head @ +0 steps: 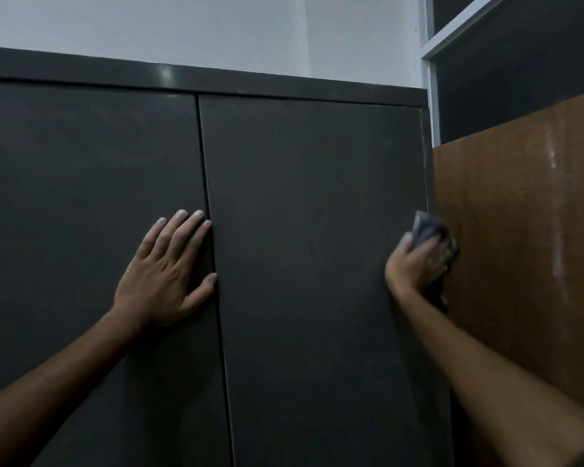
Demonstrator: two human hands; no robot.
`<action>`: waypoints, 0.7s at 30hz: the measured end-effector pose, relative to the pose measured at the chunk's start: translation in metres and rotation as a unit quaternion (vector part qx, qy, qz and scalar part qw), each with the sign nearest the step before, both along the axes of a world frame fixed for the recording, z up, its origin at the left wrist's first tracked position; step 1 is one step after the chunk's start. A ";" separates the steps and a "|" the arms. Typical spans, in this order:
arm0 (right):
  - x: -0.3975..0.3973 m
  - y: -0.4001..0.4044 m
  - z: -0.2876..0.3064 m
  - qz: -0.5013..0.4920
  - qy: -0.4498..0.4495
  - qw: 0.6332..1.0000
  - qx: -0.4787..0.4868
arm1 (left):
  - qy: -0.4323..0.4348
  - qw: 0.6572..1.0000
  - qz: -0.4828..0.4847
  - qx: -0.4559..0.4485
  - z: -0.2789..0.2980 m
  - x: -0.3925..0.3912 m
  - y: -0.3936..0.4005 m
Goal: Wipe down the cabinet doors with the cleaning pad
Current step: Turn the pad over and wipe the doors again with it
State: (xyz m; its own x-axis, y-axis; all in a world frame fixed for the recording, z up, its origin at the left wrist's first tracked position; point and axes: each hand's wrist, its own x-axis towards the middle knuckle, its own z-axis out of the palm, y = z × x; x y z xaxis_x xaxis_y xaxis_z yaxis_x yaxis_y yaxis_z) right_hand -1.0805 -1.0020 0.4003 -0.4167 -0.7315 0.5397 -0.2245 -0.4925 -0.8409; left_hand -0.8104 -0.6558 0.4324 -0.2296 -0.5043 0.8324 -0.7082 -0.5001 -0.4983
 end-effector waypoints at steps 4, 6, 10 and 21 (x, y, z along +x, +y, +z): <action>0.003 -0.007 0.056 0.020 0.041 0.994 -0.097 | 0.002 1.000 -0.003 0.006 0.001 0.004 0.001; 0.000 -0.007 0.025 0.029 0.061 0.990 -0.123 | 0.004 1.000 -0.003 0.005 0.000 0.002 0.002; -0.014 -0.001 -0.102 0.018 -0.011 0.998 0.053 | 0.009 1.000 -0.002 0.002 0.001 -0.002 0.003; -0.014 -0.006 0.096 -0.002 0.029 0.998 -0.054 | 0.036 0.997 -0.063 -0.003 0.003 -0.003 0.005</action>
State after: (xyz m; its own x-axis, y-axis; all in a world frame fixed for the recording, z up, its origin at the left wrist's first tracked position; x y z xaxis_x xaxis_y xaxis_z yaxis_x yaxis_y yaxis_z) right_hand -1.0949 -1.0076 0.4966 -0.3849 -0.6668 0.6381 -0.2736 -0.5779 -0.7689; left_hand -0.8138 -0.6507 0.4358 -0.2294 -0.4712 0.8517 -0.7994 -0.4081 -0.4410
